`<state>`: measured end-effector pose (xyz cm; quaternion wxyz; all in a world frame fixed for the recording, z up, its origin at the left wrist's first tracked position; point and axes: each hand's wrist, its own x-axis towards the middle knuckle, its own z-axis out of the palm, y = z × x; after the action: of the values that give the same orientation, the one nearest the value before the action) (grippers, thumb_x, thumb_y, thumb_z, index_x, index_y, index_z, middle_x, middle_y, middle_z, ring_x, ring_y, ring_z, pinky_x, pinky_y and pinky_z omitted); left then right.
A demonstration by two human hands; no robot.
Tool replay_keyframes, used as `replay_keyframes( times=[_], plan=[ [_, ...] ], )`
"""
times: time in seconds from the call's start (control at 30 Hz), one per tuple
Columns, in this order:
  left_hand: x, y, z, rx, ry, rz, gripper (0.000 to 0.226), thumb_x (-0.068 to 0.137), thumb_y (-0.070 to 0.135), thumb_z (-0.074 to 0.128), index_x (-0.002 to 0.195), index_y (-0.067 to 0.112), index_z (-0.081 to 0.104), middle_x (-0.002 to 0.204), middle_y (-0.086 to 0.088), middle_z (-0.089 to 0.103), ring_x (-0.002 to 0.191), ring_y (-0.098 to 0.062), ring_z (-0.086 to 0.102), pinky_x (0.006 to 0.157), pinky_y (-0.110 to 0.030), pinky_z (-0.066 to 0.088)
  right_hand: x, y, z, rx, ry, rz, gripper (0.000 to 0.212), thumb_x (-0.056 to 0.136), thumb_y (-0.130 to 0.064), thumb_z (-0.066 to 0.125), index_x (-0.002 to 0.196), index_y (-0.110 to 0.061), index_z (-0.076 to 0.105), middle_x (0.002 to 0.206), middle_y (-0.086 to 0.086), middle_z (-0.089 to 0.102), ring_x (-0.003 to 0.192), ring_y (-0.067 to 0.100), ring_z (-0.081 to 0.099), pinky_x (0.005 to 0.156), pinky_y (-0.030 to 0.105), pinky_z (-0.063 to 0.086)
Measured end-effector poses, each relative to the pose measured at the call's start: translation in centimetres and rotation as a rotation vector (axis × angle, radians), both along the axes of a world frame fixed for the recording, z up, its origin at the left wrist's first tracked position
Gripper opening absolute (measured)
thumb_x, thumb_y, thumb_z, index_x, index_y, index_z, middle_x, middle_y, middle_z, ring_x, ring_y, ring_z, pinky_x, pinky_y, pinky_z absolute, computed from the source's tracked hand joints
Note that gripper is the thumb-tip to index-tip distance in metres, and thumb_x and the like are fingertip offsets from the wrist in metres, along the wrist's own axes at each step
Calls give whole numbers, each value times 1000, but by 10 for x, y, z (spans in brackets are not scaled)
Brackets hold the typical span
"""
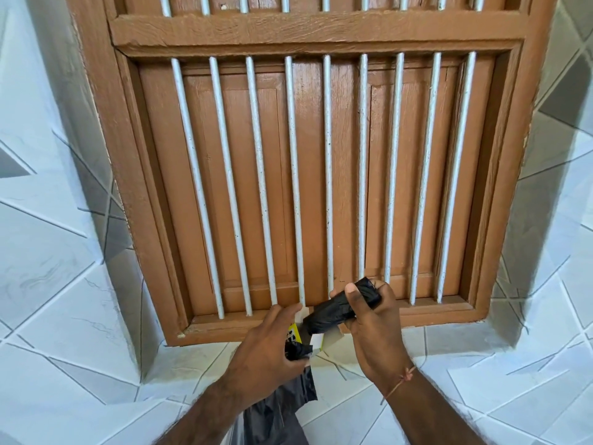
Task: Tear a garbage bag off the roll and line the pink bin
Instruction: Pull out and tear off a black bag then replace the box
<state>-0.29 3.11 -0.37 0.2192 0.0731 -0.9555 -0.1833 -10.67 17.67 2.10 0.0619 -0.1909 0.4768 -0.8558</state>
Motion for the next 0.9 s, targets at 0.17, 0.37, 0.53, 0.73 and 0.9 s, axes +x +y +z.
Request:
replay_keyframes(
  times=[0.17,0.37,0.53,0.73,0.9],
  plan=[
    [3,2,5,-27,-18,23,91,72,52,73,145,41,19,142,13,37,119,-12,52,98,-29,50,-4,8,-10,194,52,-31,25,82,-27,69,100,-15,57,101,23,69,101,35,68,90,50,56],
    [-3,18,8,-54,10,-11,89,75,52,71,144,42,16,140,13,36,116,-11,52,94,-32,54,5,13,-11,242,122,-82,22,84,-20,70,100,-9,60,93,16,72,90,23,69,62,15,54],
    [-5,26,11,-16,48,-41,87,74,51,71,143,42,18,134,15,38,115,-7,50,94,-29,53,11,11,-12,532,373,-109,20,82,-30,73,92,-20,60,82,-5,64,77,6,61,72,22,50],
    [-4,24,16,23,43,-25,91,72,51,73,142,46,16,131,15,40,115,-10,51,98,-32,50,10,18,-27,793,433,-63,56,91,-63,37,140,-37,39,150,-11,38,136,12,39,113,40,37],
    [-3,21,17,76,0,-54,92,71,46,76,142,50,18,140,17,40,126,-10,46,106,-30,42,8,22,-28,360,64,204,61,73,-33,78,128,-35,53,126,0,54,112,22,62,73,49,61]
  ],
)
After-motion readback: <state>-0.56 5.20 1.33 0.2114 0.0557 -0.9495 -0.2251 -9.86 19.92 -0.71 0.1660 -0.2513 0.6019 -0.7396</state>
